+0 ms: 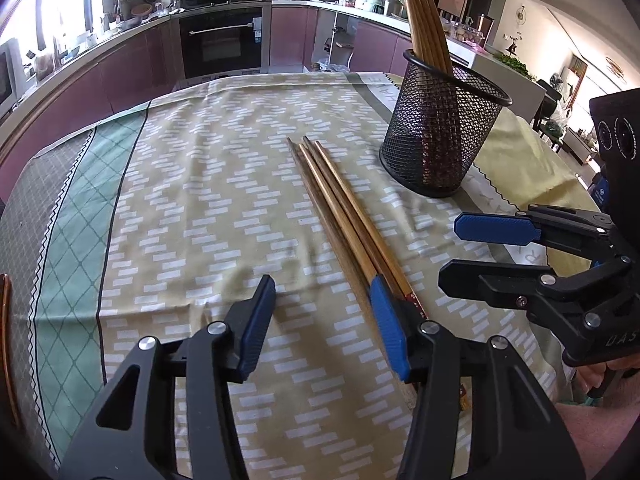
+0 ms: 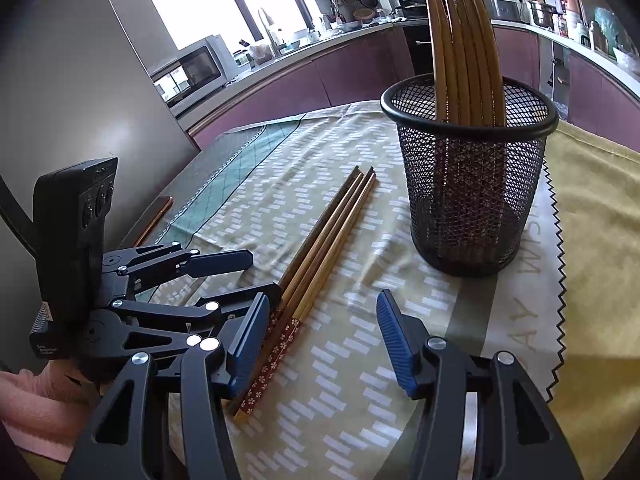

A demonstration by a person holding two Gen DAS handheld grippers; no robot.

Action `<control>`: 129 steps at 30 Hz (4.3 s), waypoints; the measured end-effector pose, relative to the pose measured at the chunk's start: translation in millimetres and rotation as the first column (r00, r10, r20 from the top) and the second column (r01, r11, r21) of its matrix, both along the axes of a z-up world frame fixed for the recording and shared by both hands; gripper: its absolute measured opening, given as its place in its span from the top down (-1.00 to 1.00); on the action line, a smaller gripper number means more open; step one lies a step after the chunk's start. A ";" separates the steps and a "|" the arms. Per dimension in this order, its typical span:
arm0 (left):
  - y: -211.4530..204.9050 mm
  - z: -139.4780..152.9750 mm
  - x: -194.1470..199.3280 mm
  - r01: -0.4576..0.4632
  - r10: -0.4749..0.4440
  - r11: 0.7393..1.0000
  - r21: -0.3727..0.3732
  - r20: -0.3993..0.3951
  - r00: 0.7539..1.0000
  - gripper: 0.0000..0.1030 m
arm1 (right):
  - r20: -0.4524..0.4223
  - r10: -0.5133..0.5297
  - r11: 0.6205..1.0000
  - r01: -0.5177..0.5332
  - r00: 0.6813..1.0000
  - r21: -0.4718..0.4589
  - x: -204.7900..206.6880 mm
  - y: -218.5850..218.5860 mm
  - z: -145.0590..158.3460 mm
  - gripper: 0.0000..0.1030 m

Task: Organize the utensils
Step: 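Move the right gripper to the chopstick row and grasp one, then lift the chopstick upright with the right gripper over the mesh holder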

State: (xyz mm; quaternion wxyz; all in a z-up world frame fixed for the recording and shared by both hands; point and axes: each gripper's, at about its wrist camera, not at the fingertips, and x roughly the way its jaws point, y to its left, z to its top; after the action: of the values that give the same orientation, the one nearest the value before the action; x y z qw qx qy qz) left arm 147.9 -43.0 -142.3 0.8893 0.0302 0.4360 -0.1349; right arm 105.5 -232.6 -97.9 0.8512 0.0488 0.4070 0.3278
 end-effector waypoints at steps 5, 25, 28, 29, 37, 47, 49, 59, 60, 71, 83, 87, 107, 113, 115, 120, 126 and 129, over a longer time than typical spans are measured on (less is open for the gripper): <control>3.4 0.7 -2.7 -0.016 0.016 1.000 0.000 0.002 1.000 0.13 | 0.004 -0.011 0.999 0.011 1.000 -0.033 2.3 6.8 -1.8 -0.03; 16.1 0.5 -9.6 -0.026 0.026 0.999 -0.028 -0.001 1.000 0.18 | 0.033 -0.020 0.988 0.024 0.999 -0.152 4.3 31.3 -10.4 0.30; 16.2 0.4 -9.5 -0.027 0.027 0.999 -0.029 -0.002 1.000 0.18 | 0.037 -0.027 0.985 0.033 0.999 -0.169 3.7 31.1 -10.3 0.39; 16.3 0.4 -9.6 -0.027 0.027 0.999 -0.029 -0.002 1.000 0.18 | 0.037 -0.028 0.984 0.034 0.999 -0.174 3.6 31.1 -10.2 0.40; 17.8 1.9 -8.8 -0.021 0.021 0.999 -0.026 -0.002 1.000 0.18 | 0.034 -0.035 0.981 0.041 0.999 -0.191 5.7 33.6 -9.0 0.41; 9.7 1.8 12.9 -0.016 0.016 1.000 0.011 0.003 1.000 0.20 | 0.050 -0.051 0.974 0.061 0.997 -0.219 25.0 47.7 -9.1 0.58; 8.7 1.6 14.9 -0.017 0.017 1.000 0.015 0.005 1.000 0.23 | 0.046 -0.062 0.975 0.070 0.997 -0.210 27.2 45.8 -9.5 0.66; 13.6 0.0 8.5 -0.044 0.045 0.998 -0.037 0.004 0.999 0.56 | 0.001 -0.097 0.986 0.096 0.995 -0.134 23.3 26.2 -10.5 0.87; 14.0 0.1 7.4 -0.046 0.047 0.998 -0.042 0.003 0.999 0.63 | -0.003 -0.100 0.987 0.099 0.995 -0.125 23.0 24.7 -10.3 0.87; 20.3 4.0 -8.9 -0.067 0.067 0.996 -0.065 0.005 0.998 0.97 | 0.001 -0.056 0.996 0.055 0.998 -0.072 9.6 18.6 -4.3 0.89; 19.4 0.6 -7.9 -0.048 0.047 0.998 -0.039 -0.009 0.999 0.67 | -0.021 -0.028 0.994 0.026 0.999 -0.106 13.7 23.5 -11.9 0.87; 16.6 -0.2 6.1 -0.042 0.042 0.999 -0.012 -0.007 0.999 0.62 | -0.016 -0.023 0.992 0.021 1.000 -0.126 19.3 29.4 -11.4 0.84; 9.7 0.7 45.4 -0.066 0.066 0.998 -0.004 -0.016 0.998 0.85 | 0.000 -0.020 0.994 0.020 1.000 -0.108 27.0 26.1 -9.8 0.89; 8.8 9.5 31.1 -0.053 0.053 0.998 -0.020 0.008 0.999 0.85 | 0.029 -0.007 0.998 0.009 1.000 -0.066 17.4 17.6 1.6 0.89; 9.4 13.4 25.8 -0.049 0.049 0.998 -0.026 0.016 0.999 0.85 | 0.042 -0.003 0.998 0.005 0.999 -0.056 14.0 14.6 6.7 0.89; 11.3 25.4 12.2 -0.039 0.041 0.998 -0.046 0.040 0.998 0.85 | 0.076 0.000 1.000 0.002 0.997 -0.030 6.4 8.1 19.4 0.89; 12.2 44.2 -4.3 -0.013 0.019 0.997 -0.072 0.080 0.997 0.85 | 0.105 -0.012 1.000 0.011 0.994 0.009 0.8 -0.3 33.4 0.89; 12.9 55.1 -11.9 0.009 0.000 0.996 -0.093 0.098 0.995 0.85 | 0.127 -0.023 1.000 0.020 0.992 0.022 -2.4 -5.8 41.1 0.89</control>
State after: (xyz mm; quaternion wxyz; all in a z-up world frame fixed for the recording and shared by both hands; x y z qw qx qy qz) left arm 136.1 -30.1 -87.2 0.9097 -0.0037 0.3850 -0.1554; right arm 103.1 -238.4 -56.9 0.8783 0.0412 0.3479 0.3254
